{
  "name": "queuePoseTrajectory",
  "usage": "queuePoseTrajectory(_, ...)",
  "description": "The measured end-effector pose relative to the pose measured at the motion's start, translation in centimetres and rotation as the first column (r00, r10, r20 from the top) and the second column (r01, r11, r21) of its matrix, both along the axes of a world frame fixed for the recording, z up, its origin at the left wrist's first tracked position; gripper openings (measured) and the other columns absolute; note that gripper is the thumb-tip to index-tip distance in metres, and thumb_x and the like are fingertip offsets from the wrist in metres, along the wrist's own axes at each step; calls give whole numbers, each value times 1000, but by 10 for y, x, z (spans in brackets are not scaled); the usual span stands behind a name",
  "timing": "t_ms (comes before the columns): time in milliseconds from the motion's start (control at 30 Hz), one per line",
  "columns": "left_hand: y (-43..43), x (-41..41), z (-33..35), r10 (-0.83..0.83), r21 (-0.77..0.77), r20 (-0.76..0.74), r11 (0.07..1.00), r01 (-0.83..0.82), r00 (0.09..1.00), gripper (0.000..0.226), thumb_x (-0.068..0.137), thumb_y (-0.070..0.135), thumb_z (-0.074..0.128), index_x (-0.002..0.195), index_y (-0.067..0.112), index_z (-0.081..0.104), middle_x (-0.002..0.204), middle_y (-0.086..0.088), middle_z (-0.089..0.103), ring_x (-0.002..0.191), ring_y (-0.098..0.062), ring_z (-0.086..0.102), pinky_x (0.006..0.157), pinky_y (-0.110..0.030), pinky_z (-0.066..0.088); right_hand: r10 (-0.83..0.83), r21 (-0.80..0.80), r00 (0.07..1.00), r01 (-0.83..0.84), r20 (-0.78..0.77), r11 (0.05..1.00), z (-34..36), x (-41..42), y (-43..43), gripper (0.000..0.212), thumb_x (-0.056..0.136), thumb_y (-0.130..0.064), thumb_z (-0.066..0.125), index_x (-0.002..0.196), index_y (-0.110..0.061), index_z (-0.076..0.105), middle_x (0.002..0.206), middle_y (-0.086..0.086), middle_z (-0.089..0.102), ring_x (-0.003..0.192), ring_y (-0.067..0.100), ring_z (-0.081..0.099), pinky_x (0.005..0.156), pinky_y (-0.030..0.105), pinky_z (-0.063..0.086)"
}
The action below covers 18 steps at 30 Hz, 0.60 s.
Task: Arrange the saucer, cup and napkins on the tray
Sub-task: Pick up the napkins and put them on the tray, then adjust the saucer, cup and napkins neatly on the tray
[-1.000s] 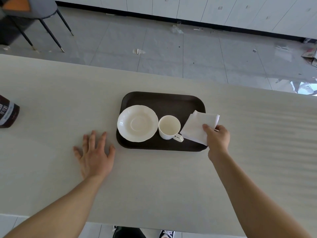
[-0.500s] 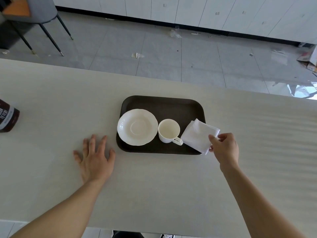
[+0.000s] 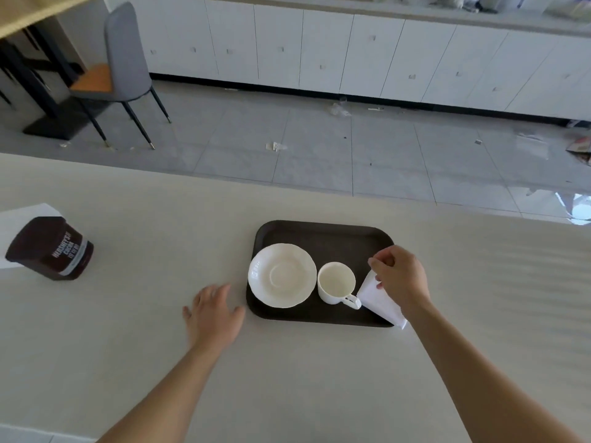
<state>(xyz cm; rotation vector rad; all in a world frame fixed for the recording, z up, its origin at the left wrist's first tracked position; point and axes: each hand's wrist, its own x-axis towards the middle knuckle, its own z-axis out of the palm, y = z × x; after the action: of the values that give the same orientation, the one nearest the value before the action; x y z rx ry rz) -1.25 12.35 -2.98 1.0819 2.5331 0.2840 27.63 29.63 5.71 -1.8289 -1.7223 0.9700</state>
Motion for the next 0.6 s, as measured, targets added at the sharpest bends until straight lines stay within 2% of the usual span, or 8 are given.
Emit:
queuePoseTrajectory(133, 19, 11, 22, -39, 134, 101, 991, 25, 994, 52, 82, 34, 56, 133, 26, 53, 133, -2, 53, 124, -26, 48, 95, -42, 43, 115, 3, 993, -115, 25, 993, 13, -30, 15, 9, 89, -22, 67, 80, -22, 67, 71, -2, 69, 66, 24, 70, 66, 40, 60)
queuePoseTrajectory(267, 39, 18, 34, -66, 249, 201, 968, 14, 977, 24, 81, 31, 57, 102, 23, 63, 99, 3, 58, 90, -19, 57, 69, -33, 43, 219, 5, 970, -221, 107, 975, 15, -55, 24, 7, 88, -21, 68, 82, -20, 69, 74, 0, 71, 71, 24, 69, 69, 40, 61)
queuePoseTrajectory(400, 49, 15, 33, -64, 246, 197, 969, 14, 978, 14, 84, 27, 56, 94, 19, 61, 91, 1, 56, 80, -19, 55, 66, -32, 39, 332, -17, 917, -337, 220, 942, 7, -77, 32, 9, 91, -25, 66, 90, -21, 74, 88, -2, 74, 83, 22, 68, 74, 34, 57)
queuePoseTrajectory(467, 50, 13, 31, -54, 243, 209, 970, 1, 976, 5, 82, 25, 55, 81, 20, 55, 84, 2, 53, 75, -16, 53, 61, -32, 37, 379, -45, 882, -382, 280, 923, 0, -87, 35, 14, 91, -25, 63, 92, -20, 76, 91, -1, 75, 82, 21, 66, 69, 31, 54)
queuePoseTrajectory(533, 46, 13, 25, -51, 240, 231, 971, -6, 972, 11, 80, 22, 52, 70, 21, 47, 79, 2, 52, 71, -12, 51, 56, -32, 37, 415, -101, 852, -405, 321, 909, -7, -96, 37, 14, 90, -26, 61, 91, -21, 75, 91, 0, 74, 81, 23, 66, 69, 32, 56)
queuePoseTrajectory(600, 40, 13, 17, -39, 238, 262, 971, -26, 964, 8, 80, 21, 50, 73, 19, 52, 79, 1, 55, 73, -12, 53, 60, -34, 45, 461, -179, 811, -425, 360, 887, -13, -105, 40, 14, 90, -26, 62, 94, -18, 74, 91, 3, 74, 85, 27, 68, 75, 37, 60)
